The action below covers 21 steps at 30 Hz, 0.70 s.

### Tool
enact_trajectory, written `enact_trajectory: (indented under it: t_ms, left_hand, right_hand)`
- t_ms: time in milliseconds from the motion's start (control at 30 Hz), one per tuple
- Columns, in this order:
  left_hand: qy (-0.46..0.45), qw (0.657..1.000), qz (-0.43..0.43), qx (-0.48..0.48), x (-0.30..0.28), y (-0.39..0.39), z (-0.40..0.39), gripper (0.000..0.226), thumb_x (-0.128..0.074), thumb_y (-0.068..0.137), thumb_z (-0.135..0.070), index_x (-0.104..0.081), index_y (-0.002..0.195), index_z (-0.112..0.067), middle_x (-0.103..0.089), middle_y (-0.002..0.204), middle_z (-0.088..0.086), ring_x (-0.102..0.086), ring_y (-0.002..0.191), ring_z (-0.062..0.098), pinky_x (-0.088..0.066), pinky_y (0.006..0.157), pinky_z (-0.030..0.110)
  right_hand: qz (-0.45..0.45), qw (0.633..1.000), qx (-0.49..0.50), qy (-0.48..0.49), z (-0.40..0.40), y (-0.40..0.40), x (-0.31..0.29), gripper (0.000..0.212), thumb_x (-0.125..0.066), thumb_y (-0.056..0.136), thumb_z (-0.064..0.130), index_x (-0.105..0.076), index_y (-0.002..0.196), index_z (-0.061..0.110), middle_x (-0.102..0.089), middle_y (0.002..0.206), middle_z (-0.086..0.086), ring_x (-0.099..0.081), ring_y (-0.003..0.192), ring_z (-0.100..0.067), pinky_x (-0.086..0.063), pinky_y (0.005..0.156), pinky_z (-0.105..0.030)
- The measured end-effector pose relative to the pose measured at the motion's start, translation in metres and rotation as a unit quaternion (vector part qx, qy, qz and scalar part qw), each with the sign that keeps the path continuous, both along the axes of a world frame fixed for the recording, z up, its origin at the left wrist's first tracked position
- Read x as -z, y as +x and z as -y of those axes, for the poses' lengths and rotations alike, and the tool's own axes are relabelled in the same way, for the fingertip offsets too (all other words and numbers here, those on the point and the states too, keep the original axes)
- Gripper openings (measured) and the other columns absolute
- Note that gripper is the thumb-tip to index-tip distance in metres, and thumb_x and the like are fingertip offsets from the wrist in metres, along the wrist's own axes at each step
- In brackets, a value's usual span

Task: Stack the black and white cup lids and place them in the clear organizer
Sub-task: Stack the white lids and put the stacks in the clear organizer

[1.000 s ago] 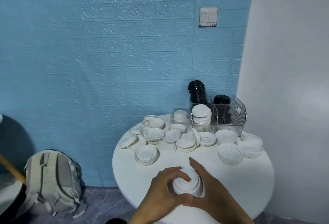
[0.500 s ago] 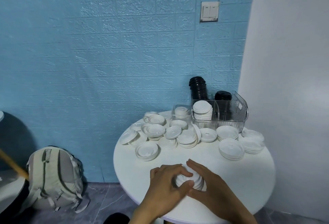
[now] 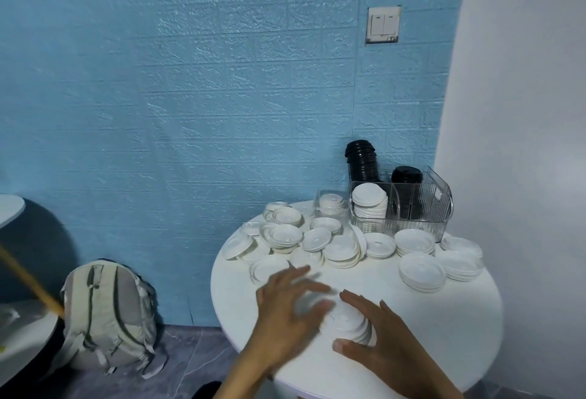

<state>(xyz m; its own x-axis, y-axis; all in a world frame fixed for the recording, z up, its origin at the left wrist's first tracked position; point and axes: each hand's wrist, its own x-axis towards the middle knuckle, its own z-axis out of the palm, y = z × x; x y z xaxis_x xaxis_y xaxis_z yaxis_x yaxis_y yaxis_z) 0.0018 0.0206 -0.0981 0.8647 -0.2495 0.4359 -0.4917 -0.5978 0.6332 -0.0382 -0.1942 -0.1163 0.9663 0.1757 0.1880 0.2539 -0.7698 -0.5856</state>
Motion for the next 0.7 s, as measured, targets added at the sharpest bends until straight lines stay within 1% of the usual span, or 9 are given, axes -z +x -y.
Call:
enact_trajectory:
  t_ms: [100, 167, 233, 300, 400, 500, 533, 600, 700]
  left_hand:
    - [-0.013, 0.993, 0.019, -0.115, -0.016, 0.026, -0.021, 0.053, -0.050, 0.066, -0.082, -0.058, 0.115, -0.062, -0.044, 0.142, -0.029, -0.030, 0.139, 0.002, -0.018, 0.102, 0.029]
    - [0.042, 0.986, -0.030, -0.156, -0.023, 0.044, -0.033, 0.078, -0.047, 0.057, -0.086, -0.052, 0.129, -0.058, -0.040, 0.150, -0.019, -0.028, 0.142, 0.013, -0.022, 0.107, 0.035]
    - [0.089, 0.980, -0.078, -0.161, -0.026, 0.058, -0.041, 0.090, -0.057, 0.057, -0.089, -0.044, 0.139, -0.056, -0.035, 0.157, -0.013, -0.028, 0.144, 0.020, -0.022, 0.113, 0.040]
    - [0.115, 0.977, -0.093, -0.153, -0.023, 0.067, -0.044, 0.086, -0.070, 0.067, -0.080, -0.039, 0.143, -0.055, -0.034, 0.160, -0.009, -0.027, 0.146, 0.022, -0.022, 0.114, 0.042]
    - [0.133, 0.975, -0.108, -0.141, -0.016, 0.073, -0.043, 0.082, -0.073, 0.073, -0.074, -0.039, 0.145, -0.052, -0.042, 0.157, -0.010, -0.030, 0.147, 0.021, -0.022, 0.113, 0.041]
    - [0.147, 0.972, -0.079, -0.163, -0.014, 0.071, -0.040, 0.073, -0.073, 0.072, -0.073, -0.048, 0.137, -0.051, -0.055, 0.144, -0.015, -0.039, 0.140, 0.018, -0.023, 0.106, 0.039]
    - [0.141, 0.972, -0.066, -0.176, -0.015, 0.070, -0.039, 0.071, -0.074, 0.071, -0.073, -0.050, 0.135, -0.051, -0.057, 0.140, -0.016, -0.040, 0.137, 0.018, -0.022, 0.102, 0.038]
    - [0.113, 0.976, -0.046, -0.182, -0.018, 0.064, -0.037, 0.070, -0.076, 0.070, -0.071, -0.052, 0.132, -0.052, -0.059, 0.134, -0.017, -0.038, 0.132, 0.019, -0.019, 0.095, 0.034]
    - [0.043, 0.986, -0.040, -0.158, -0.021, 0.056, -0.032, 0.076, -0.080, 0.067, -0.070, -0.051, 0.134, -0.051, -0.060, 0.136, -0.016, -0.042, 0.129, 0.022, -0.025, 0.098, 0.035]
  right_hand:
    - [-0.006, 1.000, 0.004, 0.014, 0.001, 0.001, 0.002, 0.102, -0.033, 0.049, 0.106, -0.025, 0.138, 0.057, -0.022, 0.146, 0.046, -0.019, 0.139, 0.022, 0.001, 0.110, -0.002]
    - [-0.008, 1.000, -0.001, 0.022, 0.001, 0.001, 0.001, 0.097, -0.038, 0.052, 0.103, -0.026, 0.137, 0.058, -0.025, 0.148, 0.043, -0.019, 0.140, 0.022, -0.003, 0.114, -0.006]
    - [-0.010, 1.000, -0.005, 0.027, 0.001, 0.001, 0.001, 0.093, -0.040, 0.053, 0.102, -0.026, 0.135, 0.060, -0.027, 0.148, 0.043, -0.019, 0.140, 0.023, -0.005, 0.117, -0.010]
    - [-0.009, 0.999, -0.008, 0.031, 0.001, 0.001, 0.000, 0.095, -0.040, 0.051, 0.103, -0.026, 0.135, 0.061, -0.027, 0.147, 0.045, -0.017, 0.137, 0.027, -0.003, 0.114, -0.006]
    - [-0.007, 0.999, -0.017, 0.042, 0.001, 0.000, -0.001, 0.102, -0.041, 0.049, 0.103, -0.028, 0.139, 0.056, -0.025, 0.143, 0.047, -0.010, 0.124, 0.040, 0.002, 0.106, 0.004]
    - [-0.015, 0.998, -0.018, 0.050, 0.001, -0.001, -0.002, 0.087, -0.067, 0.067, 0.081, -0.034, 0.142, 0.051, -0.028, 0.138, 0.048, -0.016, 0.119, 0.042, -0.008, 0.114, -0.005]
    - [-0.018, 0.998, -0.014, 0.054, 0.002, 0.000, -0.003, 0.081, -0.074, 0.072, 0.070, -0.036, 0.141, 0.051, -0.031, 0.137, 0.047, -0.022, 0.120, 0.039, -0.015, 0.119, -0.012]
    - [-0.024, 0.998, -0.009, 0.063, 0.002, 0.003, -0.004, 0.077, -0.079, 0.073, 0.063, -0.040, 0.139, 0.051, -0.038, 0.135, 0.045, -0.035, 0.128, 0.023, -0.025, 0.119, -0.021]
    - [-0.032, 0.997, -0.011, 0.073, 0.000, 0.012, -0.007, 0.078, -0.080, 0.070, 0.065, -0.045, 0.138, 0.049, -0.046, 0.135, 0.039, -0.045, 0.131, 0.007, -0.032, 0.115, -0.022]
